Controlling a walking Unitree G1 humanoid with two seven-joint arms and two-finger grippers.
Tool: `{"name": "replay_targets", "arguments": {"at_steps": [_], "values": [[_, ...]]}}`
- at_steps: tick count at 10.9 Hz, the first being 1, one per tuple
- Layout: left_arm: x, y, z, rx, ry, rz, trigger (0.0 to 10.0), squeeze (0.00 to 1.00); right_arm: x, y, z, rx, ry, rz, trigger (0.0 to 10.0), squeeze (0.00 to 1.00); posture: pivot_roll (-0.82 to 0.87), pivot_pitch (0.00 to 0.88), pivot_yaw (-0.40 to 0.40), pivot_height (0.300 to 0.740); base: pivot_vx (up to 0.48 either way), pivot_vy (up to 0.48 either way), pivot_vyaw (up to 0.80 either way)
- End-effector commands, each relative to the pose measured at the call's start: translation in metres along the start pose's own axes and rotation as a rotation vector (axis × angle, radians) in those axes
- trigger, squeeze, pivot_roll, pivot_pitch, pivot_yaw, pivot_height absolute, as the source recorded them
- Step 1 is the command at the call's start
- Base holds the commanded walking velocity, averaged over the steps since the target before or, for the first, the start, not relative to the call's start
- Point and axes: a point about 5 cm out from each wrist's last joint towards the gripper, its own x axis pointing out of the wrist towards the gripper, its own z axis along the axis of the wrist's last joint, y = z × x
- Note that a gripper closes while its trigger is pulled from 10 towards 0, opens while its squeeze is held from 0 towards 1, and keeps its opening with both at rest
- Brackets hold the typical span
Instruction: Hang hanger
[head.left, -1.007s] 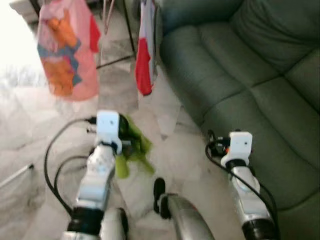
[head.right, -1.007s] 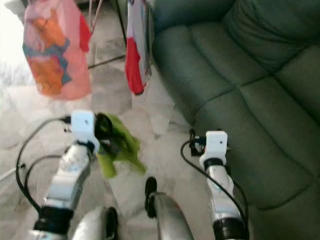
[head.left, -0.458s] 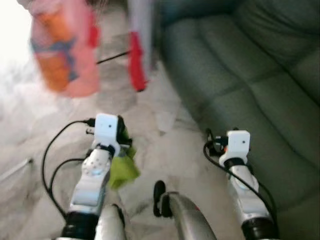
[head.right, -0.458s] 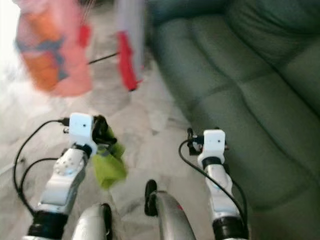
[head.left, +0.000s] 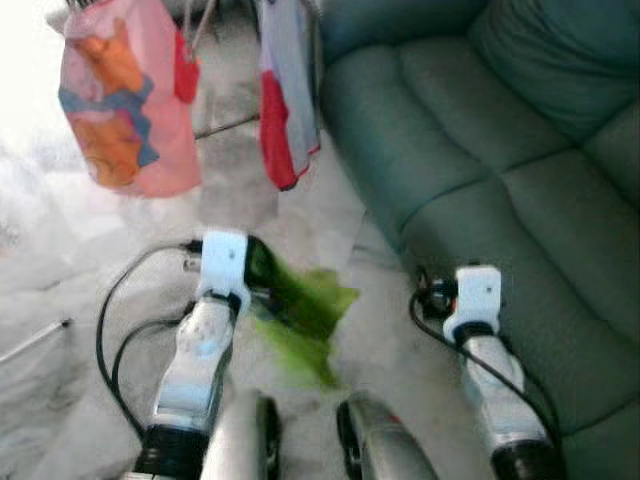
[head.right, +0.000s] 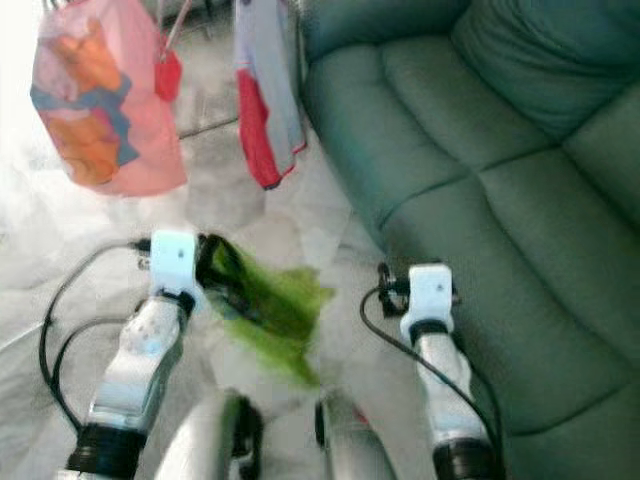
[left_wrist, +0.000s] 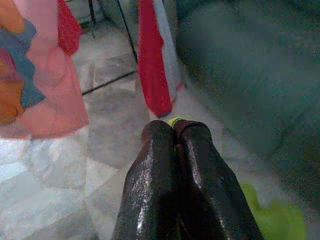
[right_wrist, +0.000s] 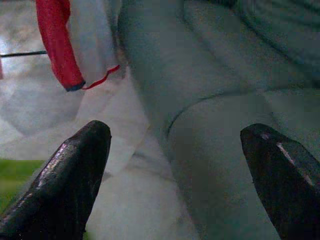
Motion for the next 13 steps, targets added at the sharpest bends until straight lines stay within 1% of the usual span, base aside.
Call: {"name": "replay_targets", "arguments": {"at_steps": [1, 2, 4, 5, 6, 7, 8, 9, 10, 11, 13], "values": [[-0.003, 0.011, -0.002, 0.015, -0.002, 0.045, 10.0, 0.0, -0.002, 0.005, 0.0, 0.007, -0.008, 0.013, 10.0, 0.0, 0.01, 0.276, -0.049, 0.74, 0.334, 0.345, 0.77], [-0.003, 0.01, -0.002, 0.016, -0.002, 0.049, 10.0, 0.0, -0.001, 0.005, 0.001, 0.01, -0.011, 0.013, 10.0, 0.0, 0.01, 0.274, -0.05, 0.74, 0.334, 0.345, 0.76], [-0.003, 0.01, -0.003, 0.044, -0.012, 0.068, 10.0, 0.0, -0.001, 0.004, 0.001, 0.016, -0.013, 0.013, 10.0, 0.0, 0.01, 0.273, -0.053, 0.74, 0.356, 0.319, 0.0], [-0.004, 0.008, -0.002, 0.038, -0.019, 0.089, 10.0, 0.0, -0.001, 0.004, 0.0, 0.017, -0.011, 0.013, 10.0, 0.0, 0.01, 0.268, -0.055, 0.74, 0.0, 0.0, 0.0], [-0.008, 0.009, -0.003, 0.063, -0.034, 0.111, 10.0, 0.0, -0.002, 0.005, -0.001, 0.018, -0.008, 0.014, 10.0, 0.0, 0.01, 0.261, -0.055, 0.74, 0.0, 0.0, 0.0], [-0.014, 0.011, -0.009, 0.071, -0.024, 0.124, 10.0, 0.0, -0.001, 0.005, -0.003, 0.023, -0.003, 0.011, 10.0, 0.0, 0.02, 0.241, -0.055, 0.74, 0.0, 0.0, 0.0], [-0.021, 0.013, -0.021, 0.079, 0.006, 0.123, 10.0, 0.0, 0.0, 0.006, -0.004, 0.028, 0.001, 0.012, 10.0, 0.0, 0.03, 0.224, -0.053, 0.74, 0.0, 0.0, 0.0], [-0.022, 0.014, -0.028, 0.098, 0.021, 0.121, 10.0, 0.0, 0.008, 0.009, 0.001, 0.037, -0.018, 0.016, 10.0, 0.0, 0.04, 0.2, -0.054, 0.74, 0.0, 0.0, 0.0], [-0.017, 0.014, -0.029, 0.104, 0.019, 0.124, 10.0, 0.0, 0.016, 0.01, 0.007, 0.042, -0.032, 0.015, 10.0, 0.0, 0.04, 0.178, -0.053, 0.74, 0.0, 0.0, 0.0], [-0.007, 0.014, -0.022, 0.103, -0.011, 0.133, 10.0, 0.0, 0.026, 0.01, 0.016, 0.041, -0.059, 0.011, 10.0, 0.0, 0.04, 0.154, -0.05, 0.74, 0.0, 0.0, 0.0], [0.004, 0.014, -0.013, 0.091, -0.038, 0.133, 10.0, 0.0, 0.031, 0.008, 0.019, 0.039, -0.074, 0.003, 10.0, 0.0, 0.03, 0.128, -0.043, 0.74, 0.0, 0.0, 0.0]]}}
